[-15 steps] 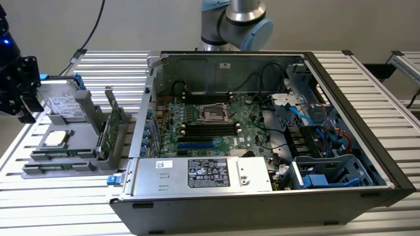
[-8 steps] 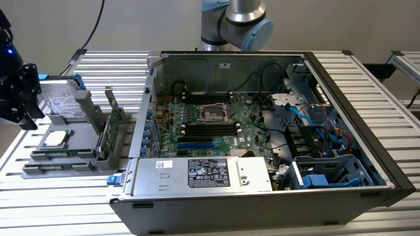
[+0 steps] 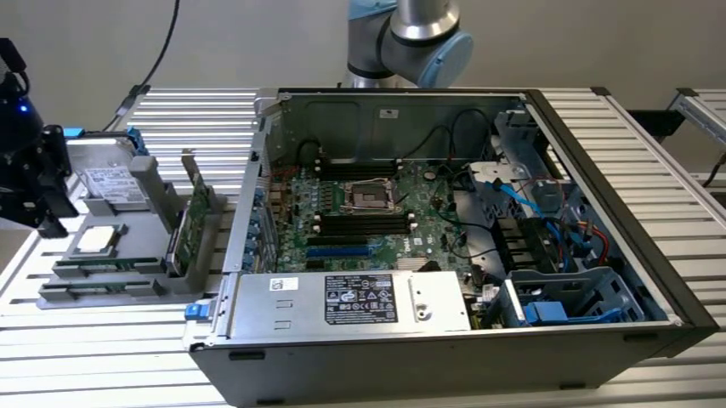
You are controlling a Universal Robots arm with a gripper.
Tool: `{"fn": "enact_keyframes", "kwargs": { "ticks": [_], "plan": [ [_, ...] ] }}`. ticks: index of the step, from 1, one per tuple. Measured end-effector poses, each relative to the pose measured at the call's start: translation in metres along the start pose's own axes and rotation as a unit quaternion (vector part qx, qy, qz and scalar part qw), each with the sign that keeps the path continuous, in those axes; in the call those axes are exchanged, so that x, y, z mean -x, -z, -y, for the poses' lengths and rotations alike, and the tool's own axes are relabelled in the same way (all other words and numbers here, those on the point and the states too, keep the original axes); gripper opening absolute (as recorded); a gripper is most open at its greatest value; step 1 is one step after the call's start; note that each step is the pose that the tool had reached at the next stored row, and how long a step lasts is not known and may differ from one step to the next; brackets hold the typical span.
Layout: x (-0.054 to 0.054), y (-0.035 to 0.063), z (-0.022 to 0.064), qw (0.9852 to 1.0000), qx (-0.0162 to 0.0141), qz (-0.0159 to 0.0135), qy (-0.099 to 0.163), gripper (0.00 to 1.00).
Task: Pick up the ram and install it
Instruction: 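Pick up the ram and move it above insertion slot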
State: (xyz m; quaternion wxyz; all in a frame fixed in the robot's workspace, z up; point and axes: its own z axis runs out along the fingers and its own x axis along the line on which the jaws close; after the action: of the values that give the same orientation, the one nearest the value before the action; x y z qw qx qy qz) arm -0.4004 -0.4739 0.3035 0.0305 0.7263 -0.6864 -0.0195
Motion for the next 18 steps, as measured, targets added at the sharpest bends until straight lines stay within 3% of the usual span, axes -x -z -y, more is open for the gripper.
{"fn": "enact_keyframes", "kwargs": {
  "ticks": [7, 18],
  "plan": [
    [-0.006, -0.0129, 0.0006, 0.9998, 0.0005, 0.0003, 0.02, 0.36],
    [-0.006, -0.0329, 0.002, 0.9995, 0.0003, -0.0007, 0.032, 0.36]
  ]
}}
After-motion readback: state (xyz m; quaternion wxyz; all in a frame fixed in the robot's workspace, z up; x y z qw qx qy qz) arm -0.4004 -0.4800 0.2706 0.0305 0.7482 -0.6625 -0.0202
